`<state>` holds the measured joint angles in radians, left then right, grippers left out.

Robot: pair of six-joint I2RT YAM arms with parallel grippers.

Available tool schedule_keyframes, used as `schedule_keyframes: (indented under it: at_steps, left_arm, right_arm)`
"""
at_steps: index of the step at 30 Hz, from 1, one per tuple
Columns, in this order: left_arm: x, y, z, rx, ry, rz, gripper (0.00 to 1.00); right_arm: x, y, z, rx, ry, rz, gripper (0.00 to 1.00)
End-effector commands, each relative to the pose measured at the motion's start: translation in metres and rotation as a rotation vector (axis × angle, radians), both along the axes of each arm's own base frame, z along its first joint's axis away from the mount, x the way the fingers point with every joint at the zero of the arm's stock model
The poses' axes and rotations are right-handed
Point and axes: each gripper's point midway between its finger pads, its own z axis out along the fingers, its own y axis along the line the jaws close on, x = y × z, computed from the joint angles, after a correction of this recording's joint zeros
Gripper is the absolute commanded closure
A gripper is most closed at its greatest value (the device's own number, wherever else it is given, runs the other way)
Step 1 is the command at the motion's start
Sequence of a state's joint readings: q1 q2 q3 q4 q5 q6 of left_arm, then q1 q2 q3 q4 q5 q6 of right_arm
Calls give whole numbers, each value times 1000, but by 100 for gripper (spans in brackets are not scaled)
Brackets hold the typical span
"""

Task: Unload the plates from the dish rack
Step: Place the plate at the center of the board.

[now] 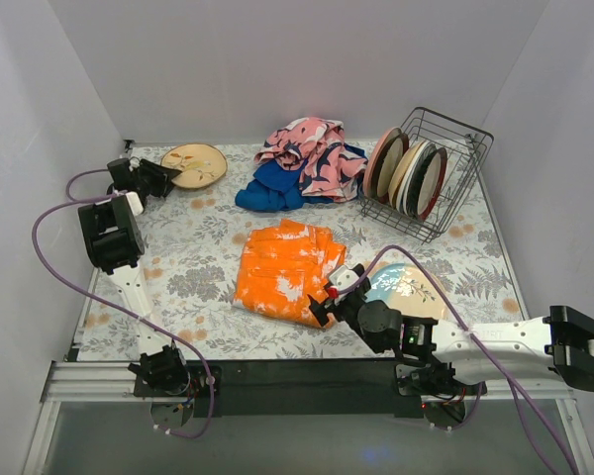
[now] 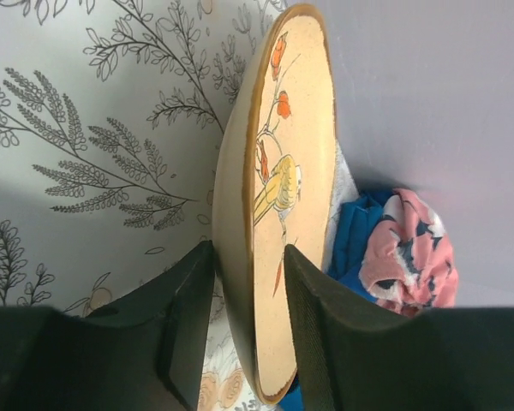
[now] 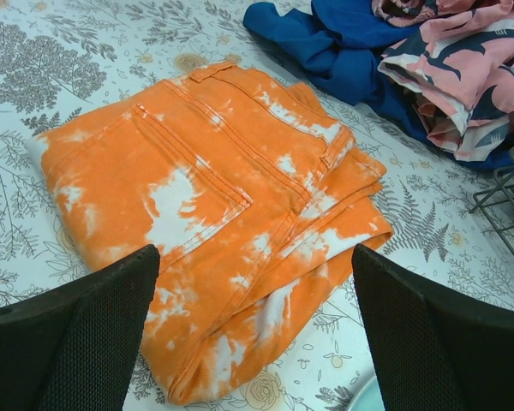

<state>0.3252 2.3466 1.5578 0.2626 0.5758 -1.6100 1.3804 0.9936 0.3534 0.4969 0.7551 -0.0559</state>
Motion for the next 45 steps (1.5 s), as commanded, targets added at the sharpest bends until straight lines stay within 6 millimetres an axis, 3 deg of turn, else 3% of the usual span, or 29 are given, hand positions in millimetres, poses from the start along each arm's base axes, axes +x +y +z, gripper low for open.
schedule_keyframes:
  at_steps: [1,4,15,24,30,35,45]
  left_arm:
    - [4,6,34,75,-39,7,57]
    - [1,7,40,85,-31,17,54]
    - [-8,17,31,128,52,71,50]
    - [-20,19,28,143,85,97,52]
    - [-23,16,27,129,84,86,61]
    - [-20,12,24,103,71,66,78]
    - [-12,-10,15,69,46,4,88]
  right_arm:
    - [4,2,37,131,-22,-32,3]
    - [4,1,40,144,-23,-29,3]
    - [5,-3,42,148,-28,-44,3]
    - [6,-3,41,141,-26,-48,3]
    - [7,-1,38,115,-26,-50,4]
    - [7,1,37,108,-23,-49,4]
    - [7,2,36,98,-22,-50,4]
